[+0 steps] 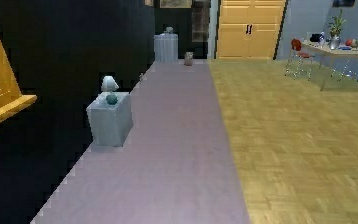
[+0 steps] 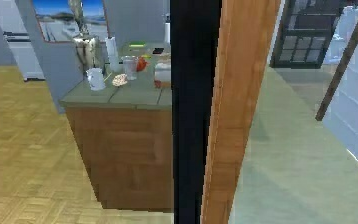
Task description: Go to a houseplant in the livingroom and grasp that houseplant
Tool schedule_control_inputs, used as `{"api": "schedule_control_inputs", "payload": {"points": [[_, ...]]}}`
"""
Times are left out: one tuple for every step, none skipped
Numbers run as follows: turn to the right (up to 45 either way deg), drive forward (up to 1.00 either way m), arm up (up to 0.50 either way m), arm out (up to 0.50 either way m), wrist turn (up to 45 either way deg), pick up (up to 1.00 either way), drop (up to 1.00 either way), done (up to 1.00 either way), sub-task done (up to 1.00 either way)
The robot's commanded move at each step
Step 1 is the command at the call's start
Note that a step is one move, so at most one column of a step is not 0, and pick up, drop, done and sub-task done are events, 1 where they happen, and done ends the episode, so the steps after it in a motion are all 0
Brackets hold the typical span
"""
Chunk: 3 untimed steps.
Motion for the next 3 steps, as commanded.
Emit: {"api": "schedule_control_inputs", "payload": {"points": [[3.0, 0.0, 0.0, 0.0, 0.0, 0.0, 0.0, 0.0, 0.0], [0.0, 1.0, 0.0, 0.0, 0.0, 0.0, 0.0, 0.0, 0.0], [0.0, 1.0, 0.0, 0.0, 0.0, 0.0, 0.0, 0.0, 0.0]]}}
